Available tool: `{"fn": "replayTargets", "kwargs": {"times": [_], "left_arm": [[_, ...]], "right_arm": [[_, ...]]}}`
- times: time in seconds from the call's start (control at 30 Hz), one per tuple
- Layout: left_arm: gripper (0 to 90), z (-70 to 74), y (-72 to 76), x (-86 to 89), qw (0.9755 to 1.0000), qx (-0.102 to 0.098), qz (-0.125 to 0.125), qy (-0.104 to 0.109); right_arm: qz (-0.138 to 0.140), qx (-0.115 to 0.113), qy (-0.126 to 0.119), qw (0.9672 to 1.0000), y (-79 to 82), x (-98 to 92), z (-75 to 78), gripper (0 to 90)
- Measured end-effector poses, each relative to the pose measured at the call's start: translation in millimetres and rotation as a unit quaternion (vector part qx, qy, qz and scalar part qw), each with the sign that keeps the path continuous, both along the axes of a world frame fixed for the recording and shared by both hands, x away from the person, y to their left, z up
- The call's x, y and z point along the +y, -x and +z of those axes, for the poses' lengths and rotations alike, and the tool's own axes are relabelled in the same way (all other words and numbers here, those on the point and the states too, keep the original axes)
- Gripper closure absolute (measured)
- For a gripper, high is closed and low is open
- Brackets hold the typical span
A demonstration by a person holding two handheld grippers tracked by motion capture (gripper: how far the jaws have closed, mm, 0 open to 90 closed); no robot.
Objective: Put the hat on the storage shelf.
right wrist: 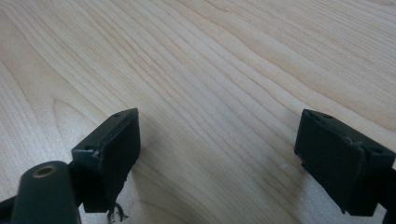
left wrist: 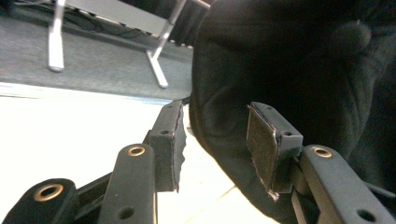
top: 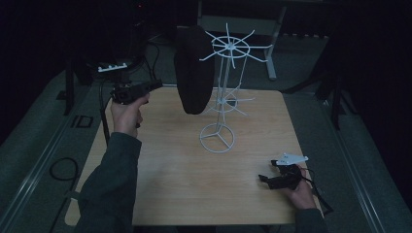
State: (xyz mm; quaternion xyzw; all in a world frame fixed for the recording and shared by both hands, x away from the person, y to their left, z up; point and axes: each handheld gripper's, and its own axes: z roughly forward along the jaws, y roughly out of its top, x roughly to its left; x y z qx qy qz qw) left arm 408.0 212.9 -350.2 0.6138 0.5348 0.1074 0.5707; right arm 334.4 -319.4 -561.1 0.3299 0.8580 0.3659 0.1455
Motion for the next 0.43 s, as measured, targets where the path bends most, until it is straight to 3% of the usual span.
{"fn": "replayTargets", "kwargs": {"times": [0.2, 0.3, 0.4, 0.43], "left_arm": [[56.9, 1.1, 9.0, -3.3, 0.9992, -0.005, 0.007, -0.040], [56.5, -4.2, 13.3, -2.8, 0.9991, -0.005, 0.002, -0.041], [56.2, -12.2, 16.7, -2.8, 0.9970, 0.003, 0.006, -0.077], [56.2, -15.1, 17.7, -2.3, 0.9968, 0.004, 0.006, -0.080]], "right_arm": [[0.000, 0.000, 0.000, 1.0000, 0.0, 0.0, 0.0, 14.2], [0.000, 0.000, 0.000, 1.0000, 0.0, 0.0, 0.0, 14.2], [0.000, 0.000, 0.000, 1.0000, 0.0, 0.0, 0.0, 14.2], [0.000, 0.000, 0.000, 1.0000, 0.0, 0.0, 0.0, 14.2]]}}
